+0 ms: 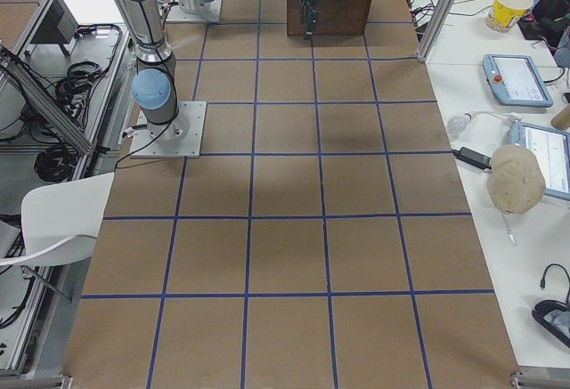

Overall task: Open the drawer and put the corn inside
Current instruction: 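Pull the drawer outward from the cabinet with the left gripper, then release the handle and move the left gripper over the yellow corn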

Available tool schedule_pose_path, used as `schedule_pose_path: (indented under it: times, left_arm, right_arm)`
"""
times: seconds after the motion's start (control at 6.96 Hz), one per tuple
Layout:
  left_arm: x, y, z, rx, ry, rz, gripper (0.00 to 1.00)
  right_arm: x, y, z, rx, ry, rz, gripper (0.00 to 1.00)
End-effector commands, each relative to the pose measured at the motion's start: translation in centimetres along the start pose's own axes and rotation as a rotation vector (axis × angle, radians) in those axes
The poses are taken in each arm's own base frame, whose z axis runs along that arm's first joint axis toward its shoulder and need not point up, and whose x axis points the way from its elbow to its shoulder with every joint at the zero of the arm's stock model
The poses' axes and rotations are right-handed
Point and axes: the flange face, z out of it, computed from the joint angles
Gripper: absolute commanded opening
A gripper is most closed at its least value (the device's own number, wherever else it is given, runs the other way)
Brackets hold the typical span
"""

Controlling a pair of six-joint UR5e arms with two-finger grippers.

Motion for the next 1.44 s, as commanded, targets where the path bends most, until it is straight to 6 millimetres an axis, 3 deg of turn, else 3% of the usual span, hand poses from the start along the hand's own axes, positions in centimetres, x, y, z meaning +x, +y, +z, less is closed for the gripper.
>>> schedule_pose_path:
  times: [0.0,0.58,0.86,1.01,1.29]
  left_arm:
    - [-0.2,0.1,-0.1,0.002,0.0,-0.001,1.0]
    - [-0.8,0.4,-0.4,0.008,-0.002,-0.012,1.0]
    - [0.1,0.6,-2.2,0.015,-0.027,-0.016,1.0]
    - [0.4,0.4,-3.9,0.015,-0.062,-0.01,1.0]
    - [1.2,-0.3,-9.5,-0.036,-0.096,-0.018,1.0]
  right_arm:
    - [0.0,0.0,0.0,0.0,0.0,-0.001,1.0]
    - [0.0,0.0,0.0,0.0,0.0,-0.001,1.0]
    - [0.0,0.0,0.0,0.0,0.0,-0.001,1.0]
    - [0.0,0.0,0.0,0.0,0.0,0.001,1.0]
    - [0.0,0.0,0.0,0.0,0.0,-0.001,1.0]
